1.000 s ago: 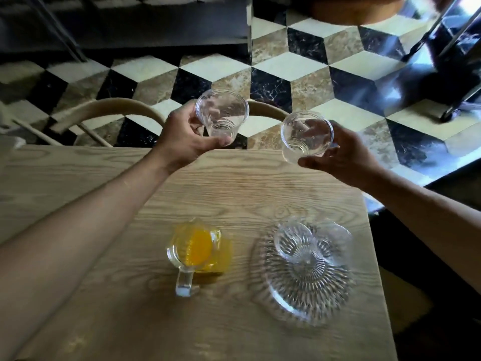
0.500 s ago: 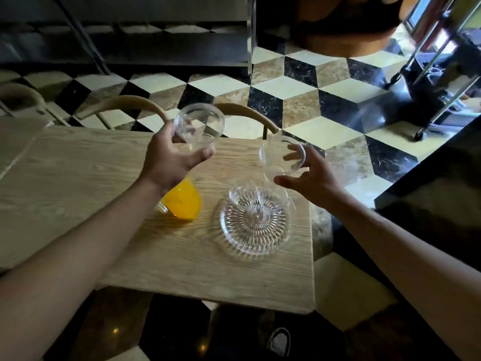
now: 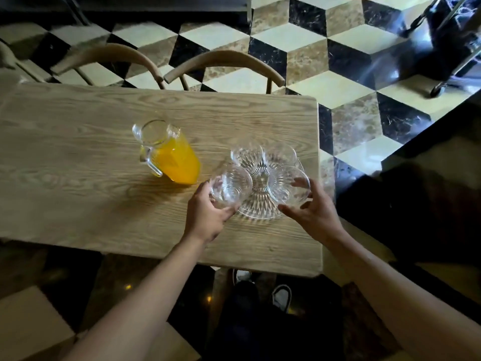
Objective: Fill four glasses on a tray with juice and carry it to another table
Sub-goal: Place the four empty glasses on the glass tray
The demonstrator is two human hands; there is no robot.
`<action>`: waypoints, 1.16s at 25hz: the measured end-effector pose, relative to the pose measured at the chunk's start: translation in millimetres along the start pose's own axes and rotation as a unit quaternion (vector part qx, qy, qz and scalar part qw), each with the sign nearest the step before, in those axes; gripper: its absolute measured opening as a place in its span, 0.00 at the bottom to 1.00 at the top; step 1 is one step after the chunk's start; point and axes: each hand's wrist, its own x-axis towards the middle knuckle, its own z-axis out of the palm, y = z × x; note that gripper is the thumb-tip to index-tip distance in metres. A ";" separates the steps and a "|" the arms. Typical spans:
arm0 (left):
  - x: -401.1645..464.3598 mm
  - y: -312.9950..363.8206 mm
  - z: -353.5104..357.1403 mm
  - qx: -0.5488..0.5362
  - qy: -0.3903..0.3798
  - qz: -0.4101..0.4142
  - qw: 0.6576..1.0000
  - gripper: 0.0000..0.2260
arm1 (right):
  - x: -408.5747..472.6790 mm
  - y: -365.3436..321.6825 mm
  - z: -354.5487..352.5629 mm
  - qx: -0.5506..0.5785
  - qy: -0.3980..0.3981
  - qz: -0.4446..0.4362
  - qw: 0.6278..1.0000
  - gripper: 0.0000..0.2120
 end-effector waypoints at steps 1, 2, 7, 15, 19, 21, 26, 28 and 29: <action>4.8 -10.0 8.2 0.000 -0.005 -0.005 1.000 0.35 | 2.6 8.1 5.0 0.000 0.002 0.008 1.000 0.33; 8.6 -19.1 15.8 -0.007 -0.009 -0.013 1.000 0.36 | 5.4 16.0 9.4 -0.001 0.003 0.014 1.000 0.33; 24.2 -45.9 38.8 -0.011 -0.030 -0.035 0.999 0.35 | 8.9 40.9 23.9 -0.007 0.018 0.040 0.999 0.34; 34.2 -57.1 56.1 -0.013 -0.041 -0.030 0.999 0.36 | 18.2 48.5 38.6 0.003 0.007 0.071 0.997 0.34; 35.1 -60.0 57.7 -0.016 -0.049 -0.030 0.998 0.36 | 22.9 47.6 41.6 0.000 0.012 0.076 0.997 0.33; 36.6 -60.5 58.7 -0.016 -0.053 -0.040 0.998 0.37 | 24.0 48.9 42.9 -0.004 0.017 0.075 0.997 0.34; 38.5 -60.3 62.3 -0.028 -0.061 -0.038 0.997 0.37 | 25.7 51.2 43.9 0.000 0.022 0.073 0.997 0.33; 39.1 -61.6 62.8 -0.029 -0.058 -0.041 0.997 0.37 | 25.6 50.8 43.7 -0.002 0.022 0.070 0.997 0.34; 39.4 -62.3 63.3 -0.029 -0.056 -0.043 0.997 0.37 | 25.8 50.8 43.6 -0.003 0.021 0.069 0.997 0.34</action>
